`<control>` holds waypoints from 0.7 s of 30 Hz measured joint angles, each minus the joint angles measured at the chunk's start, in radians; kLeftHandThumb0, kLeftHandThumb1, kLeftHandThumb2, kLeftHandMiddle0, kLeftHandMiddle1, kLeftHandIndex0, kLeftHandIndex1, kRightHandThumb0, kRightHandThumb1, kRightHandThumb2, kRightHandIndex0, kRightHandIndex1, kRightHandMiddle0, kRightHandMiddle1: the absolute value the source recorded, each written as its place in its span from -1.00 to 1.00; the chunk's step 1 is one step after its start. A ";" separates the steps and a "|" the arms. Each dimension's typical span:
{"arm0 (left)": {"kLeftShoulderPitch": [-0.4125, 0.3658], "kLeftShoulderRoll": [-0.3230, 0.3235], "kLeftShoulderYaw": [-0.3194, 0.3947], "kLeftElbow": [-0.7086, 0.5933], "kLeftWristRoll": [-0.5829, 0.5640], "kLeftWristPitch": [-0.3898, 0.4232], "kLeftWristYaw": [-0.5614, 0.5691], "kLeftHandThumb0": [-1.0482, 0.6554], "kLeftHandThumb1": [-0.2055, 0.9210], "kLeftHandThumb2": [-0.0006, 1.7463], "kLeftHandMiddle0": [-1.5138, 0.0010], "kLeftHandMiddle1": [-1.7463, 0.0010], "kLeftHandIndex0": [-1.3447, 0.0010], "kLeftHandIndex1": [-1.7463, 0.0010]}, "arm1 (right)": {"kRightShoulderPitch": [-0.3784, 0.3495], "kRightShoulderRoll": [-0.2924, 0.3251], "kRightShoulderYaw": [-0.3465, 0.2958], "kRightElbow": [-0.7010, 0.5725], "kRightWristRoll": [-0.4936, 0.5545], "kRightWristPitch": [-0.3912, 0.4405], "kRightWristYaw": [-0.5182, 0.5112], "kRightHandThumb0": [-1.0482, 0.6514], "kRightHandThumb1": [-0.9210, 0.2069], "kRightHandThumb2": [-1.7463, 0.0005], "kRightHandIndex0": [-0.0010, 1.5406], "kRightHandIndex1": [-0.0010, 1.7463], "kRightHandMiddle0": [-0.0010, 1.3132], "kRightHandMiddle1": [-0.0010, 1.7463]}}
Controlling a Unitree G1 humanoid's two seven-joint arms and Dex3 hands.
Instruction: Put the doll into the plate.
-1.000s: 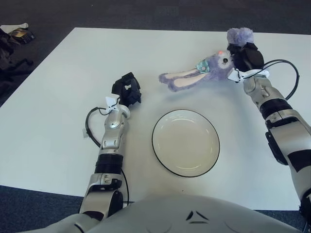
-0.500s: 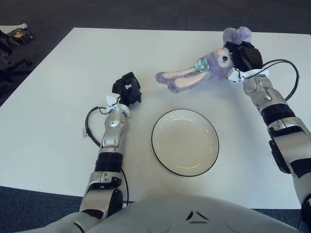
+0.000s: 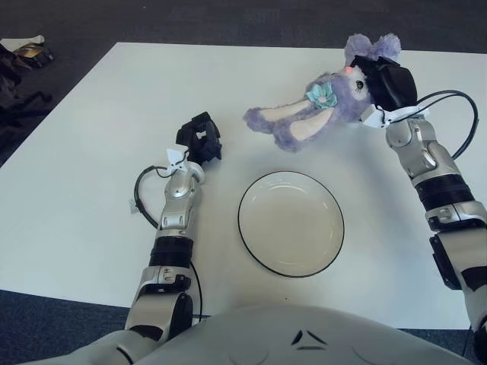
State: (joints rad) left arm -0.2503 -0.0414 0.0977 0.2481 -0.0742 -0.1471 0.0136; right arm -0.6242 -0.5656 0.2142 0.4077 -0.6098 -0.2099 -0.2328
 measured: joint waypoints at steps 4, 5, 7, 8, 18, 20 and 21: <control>0.000 0.008 0.000 -0.012 0.002 0.022 0.000 -0.36 0.64 0.10 -0.79 -1.00 -0.59 -1.00 | 0.030 0.001 -0.016 -0.060 0.004 0.010 0.029 0.91 0.49 -0.84 0.05 1.00 0.65 1.00; -0.001 0.010 -0.001 -0.012 0.004 0.021 -0.001 -0.36 0.65 0.10 -0.79 -1.00 -0.60 -1.00 | 0.038 0.001 -0.021 -0.080 0.004 0.014 0.039 0.91 0.49 -0.84 0.05 1.00 0.65 1.00; -0.003 0.017 -0.003 -0.009 0.008 0.014 -0.004 -0.36 0.65 0.10 -0.80 -1.00 -0.62 -1.00 | 0.058 0.002 -0.031 -0.134 0.007 0.024 0.057 0.91 0.49 -0.84 0.05 1.00 0.65 1.00; -0.004 0.021 -0.004 -0.006 0.012 0.010 -0.004 -0.37 0.65 0.10 -0.80 -1.00 -0.62 -1.00 | 0.066 0.004 -0.035 -0.161 0.010 0.028 0.065 0.91 0.49 -0.84 0.05 1.00 0.65 1.00; -0.050 0.046 -0.014 0.068 0.050 -0.039 -0.001 -0.39 0.67 0.09 -0.83 -1.00 -0.70 -1.00 | 0.141 0.034 -0.064 -0.349 0.015 0.034 0.100 0.90 0.47 -0.82 0.03 1.00 0.65 1.00; -0.064 0.049 -0.013 0.093 0.054 -0.047 0.002 -0.39 0.67 0.09 -0.82 -1.00 -0.70 -1.00 | 0.152 0.037 -0.064 -0.369 0.013 0.029 0.107 0.90 0.47 -0.82 0.03 1.00 0.65 1.00; -0.075 0.051 -0.013 0.115 0.056 -0.054 0.002 -0.39 0.67 0.09 -0.82 -1.00 -0.70 -1.00 | 0.160 0.036 -0.065 -0.377 0.014 0.021 0.111 0.90 0.46 -0.82 0.03 1.00 0.65 1.00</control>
State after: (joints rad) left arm -0.3249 0.0092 0.0850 0.3629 -0.0177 -0.2012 0.0159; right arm -0.4646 -0.5294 0.1490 0.0303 -0.5961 -0.1889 -0.1218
